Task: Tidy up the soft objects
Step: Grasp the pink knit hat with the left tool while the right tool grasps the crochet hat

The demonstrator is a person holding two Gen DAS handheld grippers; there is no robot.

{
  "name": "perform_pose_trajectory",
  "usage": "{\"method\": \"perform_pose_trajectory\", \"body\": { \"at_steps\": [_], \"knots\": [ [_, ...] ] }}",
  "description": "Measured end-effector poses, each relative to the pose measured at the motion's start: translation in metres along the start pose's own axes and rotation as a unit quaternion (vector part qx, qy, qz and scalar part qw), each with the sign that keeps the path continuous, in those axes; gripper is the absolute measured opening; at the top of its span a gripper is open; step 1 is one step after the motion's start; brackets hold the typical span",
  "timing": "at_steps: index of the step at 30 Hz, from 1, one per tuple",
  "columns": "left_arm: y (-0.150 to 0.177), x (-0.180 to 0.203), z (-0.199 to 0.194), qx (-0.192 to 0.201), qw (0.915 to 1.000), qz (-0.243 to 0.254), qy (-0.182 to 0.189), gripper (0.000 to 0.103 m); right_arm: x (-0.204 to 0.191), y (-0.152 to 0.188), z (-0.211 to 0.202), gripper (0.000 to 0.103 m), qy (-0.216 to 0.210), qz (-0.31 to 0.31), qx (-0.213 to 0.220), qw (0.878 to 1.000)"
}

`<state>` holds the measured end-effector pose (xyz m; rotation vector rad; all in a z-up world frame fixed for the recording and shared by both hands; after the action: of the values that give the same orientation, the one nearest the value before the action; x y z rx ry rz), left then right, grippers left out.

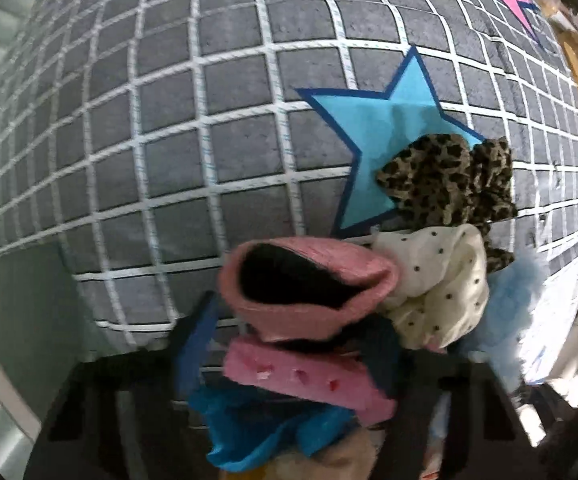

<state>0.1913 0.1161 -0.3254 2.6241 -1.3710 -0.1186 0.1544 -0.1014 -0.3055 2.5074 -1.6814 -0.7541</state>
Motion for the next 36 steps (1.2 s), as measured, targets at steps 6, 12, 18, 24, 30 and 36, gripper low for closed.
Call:
{"method": "perform_pose_trajectory", "body": {
  "at_steps": [6, 12, 18, 24, 30, 36],
  "knots": [
    [-0.003, 0.006, -0.005, 0.026, 0.9995, -0.009, 0.019, 0.025, 0.007, 0.001, 0.004, 0.057, -0.003, -0.002, -0.001, 1.0],
    [-0.005, -0.011, -0.046, 0.088, 0.9958, -0.021, 0.009, 0.022, 0.024, 0.011, -0.022, 0.047, -0.028, 0.012, 0.026, 0.999],
    [-0.009, -0.023, -0.102, 0.136, 0.9906, -0.019, 0.004, 0.022, 0.037, 0.015, -0.048, 0.047, -0.037, 0.026, 0.052, 0.998],
    [0.017, -0.022, -0.161, 0.163, 0.9864, 0.005, 0.02, 0.022, 0.047, 0.03, -0.07, 0.047, -0.048, 0.038, 0.074, 0.995],
    [0.068, 0.004, -0.19, 0.179, 0.9825, 0.034, 0.04, 0.022, 0.043, 0.039, -0.079, 0.047, -0.018, 0.021, 0.098, 0.995],
    [0.087, 0.048, -0.169, 0.181, 0.98, 0.055, 0.06, 0.022, 0.065, 0.049, -0.074, 0.048, -0.003, 0.061, 0.097, 0.993]
  ]
}}
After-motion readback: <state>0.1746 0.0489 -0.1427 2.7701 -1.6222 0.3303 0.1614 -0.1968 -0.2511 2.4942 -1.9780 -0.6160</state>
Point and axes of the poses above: each gripper's, at about its wrist camera, not at the fingertips, and z roughly the way its jaws point, x to its right, y to its underside, the point moved 8 cm from there along z, roughly the way its jaws point, and after that the axes turned 11 degrees about -z, right-handed, at the moved point
